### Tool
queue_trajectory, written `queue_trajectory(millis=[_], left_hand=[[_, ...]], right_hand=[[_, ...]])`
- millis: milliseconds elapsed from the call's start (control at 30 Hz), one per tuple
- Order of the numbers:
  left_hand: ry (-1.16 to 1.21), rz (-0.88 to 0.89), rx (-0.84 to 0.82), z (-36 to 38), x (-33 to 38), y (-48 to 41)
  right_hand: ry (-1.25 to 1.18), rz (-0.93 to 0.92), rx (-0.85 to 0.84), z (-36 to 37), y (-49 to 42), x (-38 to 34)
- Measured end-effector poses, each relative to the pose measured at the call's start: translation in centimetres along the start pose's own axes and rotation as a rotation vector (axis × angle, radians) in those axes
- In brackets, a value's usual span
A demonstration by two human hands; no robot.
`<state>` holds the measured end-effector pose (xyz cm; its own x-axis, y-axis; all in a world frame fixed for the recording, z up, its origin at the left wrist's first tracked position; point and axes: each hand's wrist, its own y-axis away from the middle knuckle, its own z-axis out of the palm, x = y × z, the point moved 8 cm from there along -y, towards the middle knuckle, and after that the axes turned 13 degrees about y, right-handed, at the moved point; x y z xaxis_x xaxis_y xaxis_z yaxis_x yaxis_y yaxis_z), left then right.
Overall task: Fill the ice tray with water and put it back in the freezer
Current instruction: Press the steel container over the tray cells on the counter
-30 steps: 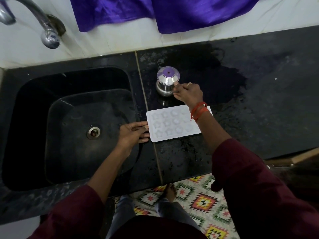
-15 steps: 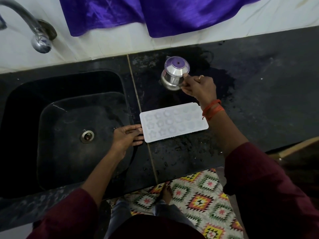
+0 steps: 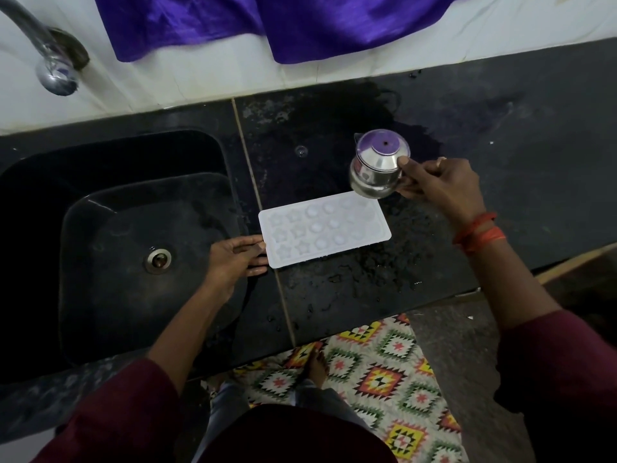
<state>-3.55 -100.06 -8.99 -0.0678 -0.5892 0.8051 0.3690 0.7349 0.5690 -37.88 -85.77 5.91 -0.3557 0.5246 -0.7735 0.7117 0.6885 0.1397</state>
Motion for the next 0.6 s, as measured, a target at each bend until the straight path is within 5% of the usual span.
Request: queue_trajectory(millis=[600], left_hand=[[0.014,0.018,0.006,-0.3,-0.2,-0.4]], right_hand=[[0.31,-0.018,-0.039,-4.1,2.2,2.5]])
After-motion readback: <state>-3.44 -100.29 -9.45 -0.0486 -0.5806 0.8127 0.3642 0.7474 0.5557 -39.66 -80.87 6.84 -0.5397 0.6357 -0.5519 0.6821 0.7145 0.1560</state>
